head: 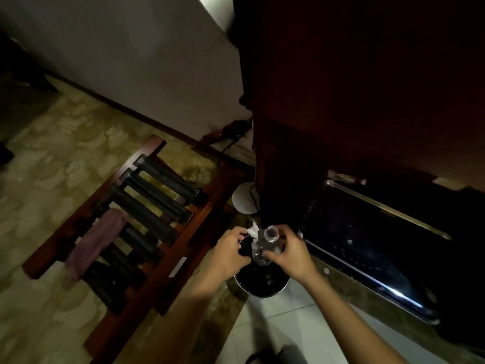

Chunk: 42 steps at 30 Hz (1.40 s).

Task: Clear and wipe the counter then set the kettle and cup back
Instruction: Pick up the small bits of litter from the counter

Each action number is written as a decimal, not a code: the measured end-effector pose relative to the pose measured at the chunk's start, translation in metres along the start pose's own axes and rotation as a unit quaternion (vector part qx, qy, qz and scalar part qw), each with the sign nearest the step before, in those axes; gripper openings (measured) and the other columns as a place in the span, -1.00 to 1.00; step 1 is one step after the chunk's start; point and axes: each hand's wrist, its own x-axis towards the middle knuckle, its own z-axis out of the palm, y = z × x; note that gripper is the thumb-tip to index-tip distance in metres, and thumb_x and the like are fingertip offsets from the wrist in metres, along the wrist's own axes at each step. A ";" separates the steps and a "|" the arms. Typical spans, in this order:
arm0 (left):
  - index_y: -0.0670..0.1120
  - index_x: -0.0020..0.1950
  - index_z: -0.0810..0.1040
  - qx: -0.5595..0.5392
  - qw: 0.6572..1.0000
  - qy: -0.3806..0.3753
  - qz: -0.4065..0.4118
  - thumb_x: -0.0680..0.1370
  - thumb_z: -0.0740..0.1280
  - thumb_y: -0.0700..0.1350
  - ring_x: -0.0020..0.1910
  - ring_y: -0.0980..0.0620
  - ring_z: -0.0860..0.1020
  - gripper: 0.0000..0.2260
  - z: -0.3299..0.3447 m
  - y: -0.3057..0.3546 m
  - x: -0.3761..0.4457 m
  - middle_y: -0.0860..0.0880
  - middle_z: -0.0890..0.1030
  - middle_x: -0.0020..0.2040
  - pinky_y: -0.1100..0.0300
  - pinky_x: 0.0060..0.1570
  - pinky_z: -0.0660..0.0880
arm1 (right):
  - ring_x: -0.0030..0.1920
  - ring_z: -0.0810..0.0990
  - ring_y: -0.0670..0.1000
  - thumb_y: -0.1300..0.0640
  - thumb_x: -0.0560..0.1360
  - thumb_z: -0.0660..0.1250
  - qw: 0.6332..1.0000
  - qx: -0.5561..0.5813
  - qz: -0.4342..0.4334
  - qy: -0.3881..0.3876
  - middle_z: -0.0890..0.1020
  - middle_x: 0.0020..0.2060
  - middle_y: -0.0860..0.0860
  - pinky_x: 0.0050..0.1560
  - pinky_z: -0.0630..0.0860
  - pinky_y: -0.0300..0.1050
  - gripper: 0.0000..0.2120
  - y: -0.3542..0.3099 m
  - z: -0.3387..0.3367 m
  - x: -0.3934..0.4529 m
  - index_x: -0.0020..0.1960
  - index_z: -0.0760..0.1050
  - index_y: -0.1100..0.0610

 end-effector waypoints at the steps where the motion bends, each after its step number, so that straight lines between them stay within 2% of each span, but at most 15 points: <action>1: -0.09 0.35 0.39 0.001 1.000 -0.001 -0.001 0.41 0.47 -0.25 0.00 0.07 0.47 -0.46 0.008 -0.008 0.005 -0.07 0.44 0.22 0.27 -0.01 0.45 | 0.11 0.56 -0.04 0.12 0.27 0.57 1.000 -0.009 0.006 -0.013 0.59 0.10 -0.01 0.09 0.45 -0.25 -0.38 0.012 0.009 0.006 0.26 0.40 0.10; 5: -0.13 0.35 0.38 0.006 1.000 -0.011 -0.008 0.44 0.43 -0.25 0.04 0.01 0.50 -0.50 0.027 -0.030 0.017 -0.10 0.43 0.23 0.32 -0.04 0.41 | 0.16 0.55 0.04 0.13 0.30 0.54 0.999 -0.042 0.029 -0.005 0.55 0.16 0.05 0.13 0.48 -0.15 -0.37 0.040 0.026 0.020 0.29 0.37 0.10; 10: -0.08 0.34 0.41 0.030 0.999 -0.011 0.014 0.43 0.45 -0.21 0.08 0.01 0.53 -0.50 0.018 -0.014 0.017 -0.06 0.45 0.22 0.21 0.08 0.47 | 0.21 0.50 0.03 0.12 0.35 0.51 0.996 -0.080 0.015 -0.021 0.49 0.21 0.05 0.17 0.43 -0.19 -0.40 0.021 0.009 0.013 0.33 0.37 0.11; 13: -0.05 0.27 0.48 0.036 0.998 -0.001 0.044 0.44 0.44 -0.19 0.10 0.04 0.53 -0.59 -0.009 0.015 0.003 0.00 0.50 0.17 0.12 0.14 0.49 | 0.24 0.48 0.01 0.12 0.36 0.50 0.994 -0.105 0.001 -0.028 0.48 0.23 0.03 0.24 0.43 -0.16 -0.41 -0.015 -0.015 -0.003 0.34 0.38 0.10; 17: 0.02 0.15 0.56 0.070 0.992 -0.009 0.101 0.44 0.45 -0.13 0.04 0.14 0.54 -0.71 -0.061 0.066 -0.031 0.10 0.59 0.06 0.23 0.07 0.49 | 0.24 0.46 -0.03 0.09 0.42 0.46 0.987 -0.152 -0.028 -0.053 0.48 0.22 -0.01 0.23 0.41 -0.17 -0.51 -0.085 -0.061 -0.037 0.30 0.40 0.07; 20: 0.06 0.13 0.55 0.122 0.983 -0.023 0.131 0.43 0.46 -0.09 0.04 0.11 0.56 -0.71 -0.106 0.110 -0.065 0.12 0.58 0.02 0.13 0.09 0.52 | 0.22 0.47 0.00 0.04 0.43 0.44 0.977 -0.197 -0.046 -0.067 0.47 0.20 -0.01 0.21 0.43 -0.11 -0.53 -0.143 -0.099 -0.067 0.29 0.40 0.05; 22: 0.09 0.16 0.53 0.167 0.973 -0.027 0.154 0.44 0.45 -0.06 0.05 0.13 0.55 -0.69 -0.137 0.143 -0.092 0.12 0.57 0.05 0.11 0.10 0.52 | 0.22 0.48 0.01 0.01 0.43 0.43 0.968 -0.234 -0.066 -0.070 0.47 0.21 -0.02 0.18 0.45 -0.10 -0.51 -0.183 -0.127 -0.089 0.30 0.38 0.05; 27: 0.13 0.18 0.50 0.269 0.936 -0.036 0.224 0.46 0.42 0.00 0.07 0.16 0.52 -0.70 -0.204 0.214 -0.159 0.16 0.54 0.10 0.21 0.05 0.50 | 0.20 0.50 -0.03 -0.04 0.44 0.40 0.952 -0.282 -0.108 -0.047 0.51 0.18 -0.08 0.15 0.47 -0.11 -0.56 -0.272 -0.193 -0.152 0.28 0.39 -0.01; 32: 0.14 0.12 0.51 0.331 0.900 -0.024 0.282 0.45 0.43 0.04 0.02 0.18 0.55 -0.74 -0.259 0.291 -0.216 0.20 0.57 0.01 0.17 0.05 0.52 | 0.12 0.53 -0.03 -0.08 0.45 0.39 0.933 -0.345 -0.103 0.003 0.55 0.12 -0.09 0.10 0.51 -0.04 -0.62 -0.343 -0.263 -0.221 0.22 0.42 -0.02; 37: 0.13 0.06 0.52 0.357 0.869 -0.013 0.343 0.43 0.43 0.06 0.00 0.18 0.54 -0.76 -0.277 0.363 -0.250 0.21 0.58 -0.02 0.15 0.07 0.51 | 0.08 0.54 -0.03 -0.07 0.44 0.40 0.933 -0.348 -0.073 0.058 0.58 0.08 -0.07 0.08 0.50 -0.07 -0.65 -0.372 -0.324 -0.276 0.17 0.47 0.01; 42: 0.10 0.09 0.53 0.356 0.847 -0.021 0.395 0.43 0.44 0.06 0.00 0.18 0.54 -0.73 -0.263 0.417 -0.264 0.17 0.59 0.00 0.15 0.09 0.50 | 0.07 0.54 -0.05 -0.08 0.45 0.40 0.939 -0.325 -0.037 0.104 0.58 0.08 -0.06 0.11 0.51 -0.06 -0.66 -0.370 -0.364 -0.308 0.17 0.48 0.00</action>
